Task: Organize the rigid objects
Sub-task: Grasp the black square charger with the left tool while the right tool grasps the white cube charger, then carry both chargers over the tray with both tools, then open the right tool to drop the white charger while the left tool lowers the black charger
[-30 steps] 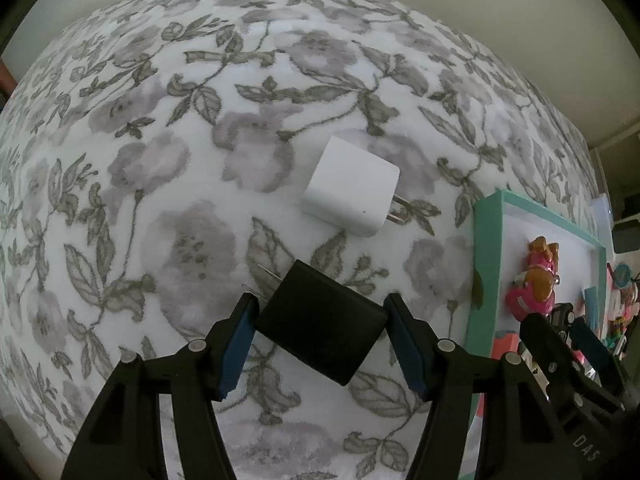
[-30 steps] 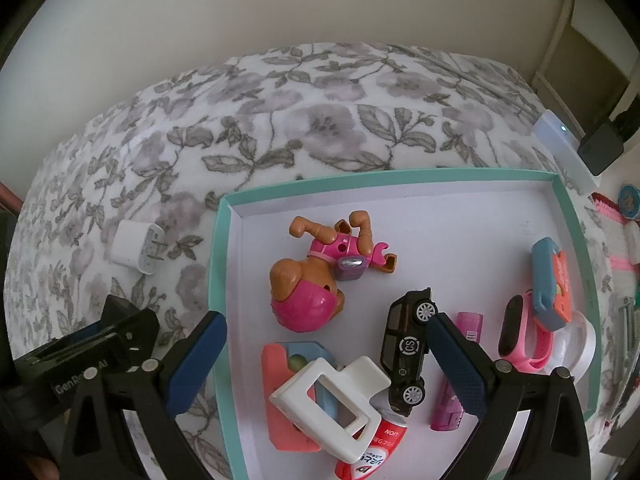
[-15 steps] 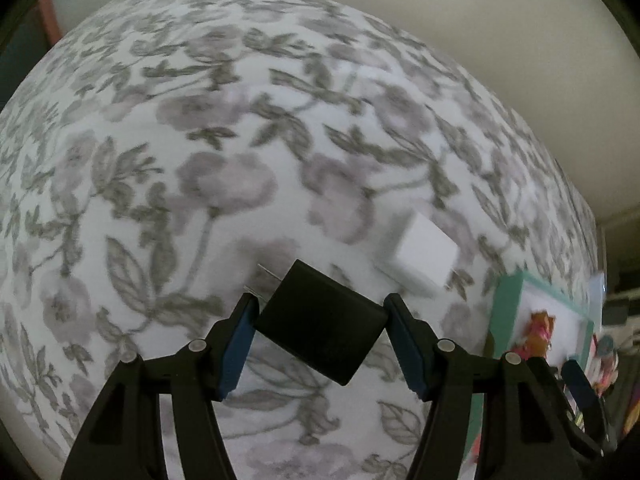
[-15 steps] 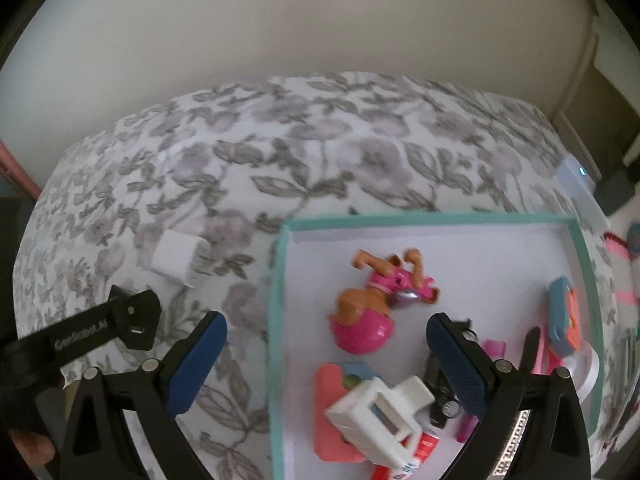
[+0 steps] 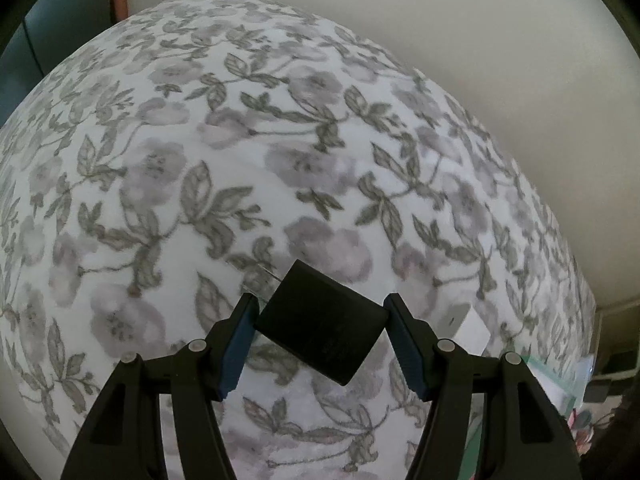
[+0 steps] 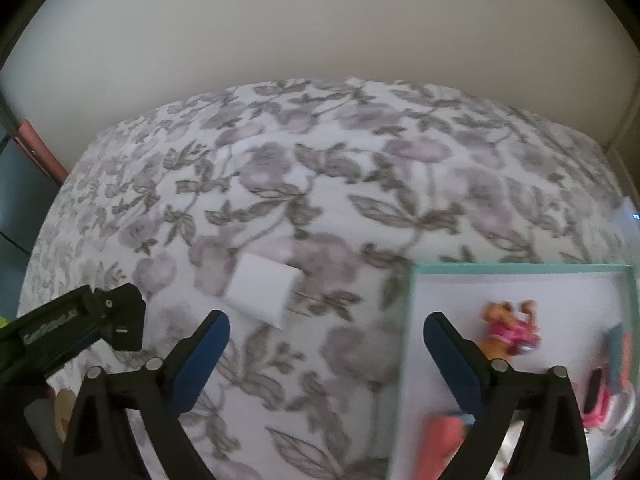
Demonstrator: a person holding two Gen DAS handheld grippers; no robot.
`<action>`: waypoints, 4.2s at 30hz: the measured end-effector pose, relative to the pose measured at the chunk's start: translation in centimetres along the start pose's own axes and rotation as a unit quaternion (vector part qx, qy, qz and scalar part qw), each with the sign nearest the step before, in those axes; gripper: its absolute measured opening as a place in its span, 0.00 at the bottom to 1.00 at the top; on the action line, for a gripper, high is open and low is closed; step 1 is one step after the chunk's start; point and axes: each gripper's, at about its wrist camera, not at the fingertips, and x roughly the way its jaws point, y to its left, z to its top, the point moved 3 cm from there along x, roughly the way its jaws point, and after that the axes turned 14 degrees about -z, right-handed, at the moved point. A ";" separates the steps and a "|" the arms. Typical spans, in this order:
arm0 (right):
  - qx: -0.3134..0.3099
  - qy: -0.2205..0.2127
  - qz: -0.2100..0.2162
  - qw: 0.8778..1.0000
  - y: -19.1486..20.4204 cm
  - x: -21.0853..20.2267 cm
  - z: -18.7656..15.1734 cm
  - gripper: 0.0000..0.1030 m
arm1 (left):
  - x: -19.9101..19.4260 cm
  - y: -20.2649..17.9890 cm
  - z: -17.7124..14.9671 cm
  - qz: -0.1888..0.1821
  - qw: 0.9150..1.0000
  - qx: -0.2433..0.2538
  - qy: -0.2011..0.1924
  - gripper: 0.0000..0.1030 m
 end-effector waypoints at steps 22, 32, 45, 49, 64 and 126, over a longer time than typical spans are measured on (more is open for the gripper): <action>-0.035 0.019 -0.025 0.999 4.8 4.6 0.5 0.64 | 0.6 0.2 0.2 -0.007 1.000 -0.012 0.010 0.64; -0.029 0.028 -0.014 0.999 3.9 3.2 -0.6 0.64 | -0.8 -0.4 -0.2 -0.007 1.000 0.004 0.000 0.64; 0.020 0.007 0.002 1.000 -0.5 -3.7 -3.0 0.64 | -5.3 -5.4 -3.2 -0.012 0.995 0.093 -0.031 0.64; 0.038 -0.003 0.002 0.999 -2.8 -5.6 -3.9 0.64 | -6.5 -7.0 -4.2 -0.014 0.992 0.116 -0.042 0.64; 0.103 -0.028 -0.015 0.994 -11.0 -10.5 -7.5 0.64 | -7.6 -11.4 -9.6 -0.036 0.981 0.187 -0.027 0.64; 0.154 0.109 -0.103 0.977 -20.9 -3.6 -13.1 0.74 | -1.3 -15.4 -18.1 -0.065 0.964 0.227 0.119 0.75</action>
